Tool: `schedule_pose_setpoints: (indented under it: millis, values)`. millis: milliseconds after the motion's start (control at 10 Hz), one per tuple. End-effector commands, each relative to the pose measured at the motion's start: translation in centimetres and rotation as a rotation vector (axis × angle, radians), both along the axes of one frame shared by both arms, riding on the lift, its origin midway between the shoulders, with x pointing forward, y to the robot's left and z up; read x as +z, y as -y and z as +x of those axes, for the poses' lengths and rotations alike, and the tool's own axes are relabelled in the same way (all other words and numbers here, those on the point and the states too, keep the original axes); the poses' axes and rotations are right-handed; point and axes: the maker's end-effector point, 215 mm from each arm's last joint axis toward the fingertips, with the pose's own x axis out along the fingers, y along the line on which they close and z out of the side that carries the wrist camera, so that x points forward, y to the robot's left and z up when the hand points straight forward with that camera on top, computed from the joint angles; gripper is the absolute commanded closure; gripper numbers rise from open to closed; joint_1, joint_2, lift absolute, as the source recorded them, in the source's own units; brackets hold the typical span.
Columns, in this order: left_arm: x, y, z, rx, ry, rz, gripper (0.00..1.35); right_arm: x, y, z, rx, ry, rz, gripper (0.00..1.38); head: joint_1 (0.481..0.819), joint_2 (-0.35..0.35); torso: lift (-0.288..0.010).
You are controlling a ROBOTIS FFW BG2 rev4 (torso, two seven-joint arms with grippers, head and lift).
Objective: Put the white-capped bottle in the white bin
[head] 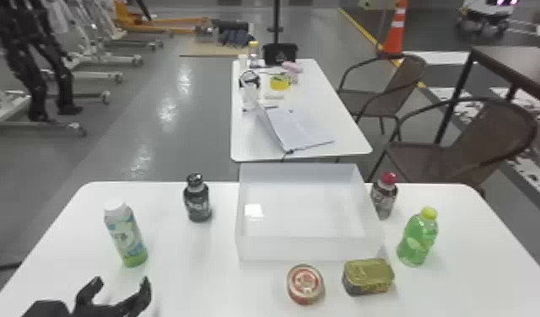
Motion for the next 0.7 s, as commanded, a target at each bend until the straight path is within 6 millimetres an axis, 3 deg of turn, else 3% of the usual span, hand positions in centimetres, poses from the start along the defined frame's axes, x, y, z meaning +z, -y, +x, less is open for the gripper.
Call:
schedule_pose_setpoints:
  millis: [0,600]
  values:
    - [-0.1,0.7,2.1,0.011,0.014,-0.016,0.23,0.0,0.0,0.2,-0.001,0.002,0.0,0.1,0.549,0.0,-0.1]
    - [2.0,-1.1,9.0,0.135,0.072,0.023,0.23,0.6,-0.9,1.2,0.025,0.019,0.006,0.1,0.549,0.0,-0.1]
